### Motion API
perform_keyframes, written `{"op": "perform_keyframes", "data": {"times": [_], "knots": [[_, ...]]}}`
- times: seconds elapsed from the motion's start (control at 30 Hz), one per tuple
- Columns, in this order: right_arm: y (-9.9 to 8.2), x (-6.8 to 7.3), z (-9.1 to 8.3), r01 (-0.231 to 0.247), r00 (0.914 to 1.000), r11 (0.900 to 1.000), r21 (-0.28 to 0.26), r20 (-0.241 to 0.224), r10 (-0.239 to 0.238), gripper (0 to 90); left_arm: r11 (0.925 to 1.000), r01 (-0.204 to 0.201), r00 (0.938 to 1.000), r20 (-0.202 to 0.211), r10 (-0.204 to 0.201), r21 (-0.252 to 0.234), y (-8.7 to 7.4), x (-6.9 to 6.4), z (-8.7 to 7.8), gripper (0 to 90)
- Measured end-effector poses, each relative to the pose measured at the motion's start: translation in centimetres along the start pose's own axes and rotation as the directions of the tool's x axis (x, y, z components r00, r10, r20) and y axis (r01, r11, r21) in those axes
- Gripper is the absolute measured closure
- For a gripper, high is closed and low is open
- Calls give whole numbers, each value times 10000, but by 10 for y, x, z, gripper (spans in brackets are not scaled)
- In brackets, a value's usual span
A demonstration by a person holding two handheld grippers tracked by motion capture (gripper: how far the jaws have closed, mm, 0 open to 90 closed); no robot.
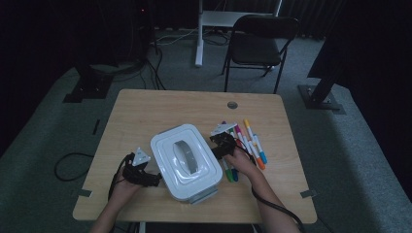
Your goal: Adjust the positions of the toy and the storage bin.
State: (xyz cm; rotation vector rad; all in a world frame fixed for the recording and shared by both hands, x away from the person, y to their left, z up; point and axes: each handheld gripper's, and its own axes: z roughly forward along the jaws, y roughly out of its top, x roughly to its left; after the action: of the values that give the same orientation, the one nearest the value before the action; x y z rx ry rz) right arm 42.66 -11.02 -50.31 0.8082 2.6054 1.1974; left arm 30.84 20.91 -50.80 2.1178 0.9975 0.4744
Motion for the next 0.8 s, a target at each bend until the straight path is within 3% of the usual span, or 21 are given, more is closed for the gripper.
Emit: {"op": "perform_keyframes", "data": {"times": [0.13, 0.43, 0.63, 0.7, 0.8], "knots": [[-4, -2, -8, 556, 9981, 9983, 169, -277, -551, 237, 9999, -108, 9995, 302, 110, -63, 0, -13, -2, 5], [-12, -8, -16, 366, 9963, 9993, -6, -781, -366, 238, 9992, -391, 9948, 946, 385, 49, 1, -36, -2, 4], [-13, -14, -13, 589, 9941, 9982, -66, -905, -592, 229, 9999, -84, 9932, 1158, 100, -147, -4, -42, -4, 5], [-13, -15, -13, 614, 9946, 9981, -44, -832, -615, 208, 9998, -43, 9926, 1214, 64, -172, -4, -42, -5, 5], [-9, -19, -19, 773, 9968, 9965, -321, -165, -778, 185, 9999, 4, 9912, 1326, 13, -131, -5, -42, -7, 5]]}}
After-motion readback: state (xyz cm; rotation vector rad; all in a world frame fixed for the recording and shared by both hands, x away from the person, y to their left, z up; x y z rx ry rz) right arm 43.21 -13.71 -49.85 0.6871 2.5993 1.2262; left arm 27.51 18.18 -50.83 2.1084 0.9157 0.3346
